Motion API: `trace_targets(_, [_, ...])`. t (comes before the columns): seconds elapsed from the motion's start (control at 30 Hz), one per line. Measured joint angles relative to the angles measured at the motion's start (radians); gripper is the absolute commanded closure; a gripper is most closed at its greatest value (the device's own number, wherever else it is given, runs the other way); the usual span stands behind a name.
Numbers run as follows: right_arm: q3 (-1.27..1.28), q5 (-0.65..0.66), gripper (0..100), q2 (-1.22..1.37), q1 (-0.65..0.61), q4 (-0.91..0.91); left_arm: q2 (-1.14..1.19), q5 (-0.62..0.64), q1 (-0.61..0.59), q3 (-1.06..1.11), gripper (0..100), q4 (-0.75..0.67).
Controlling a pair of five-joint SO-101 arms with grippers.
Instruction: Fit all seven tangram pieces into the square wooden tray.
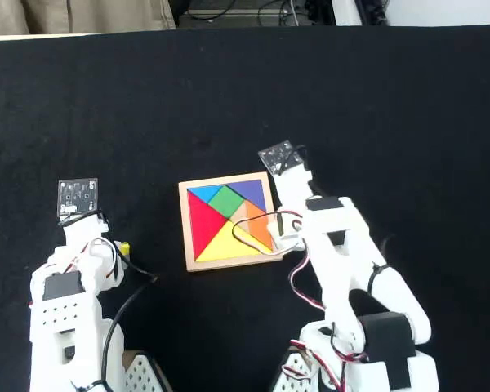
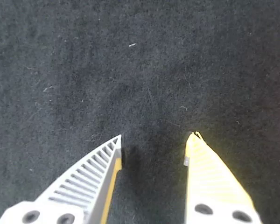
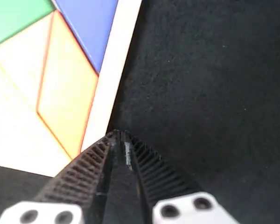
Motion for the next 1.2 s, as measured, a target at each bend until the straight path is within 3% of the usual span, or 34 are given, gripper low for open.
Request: trace_targets(1.2, [0.003, 0.029, 98.8, 0.0, -0.058, 0.0, 0.0, 0.0, 0.0, 0.0, 78, 0.0])
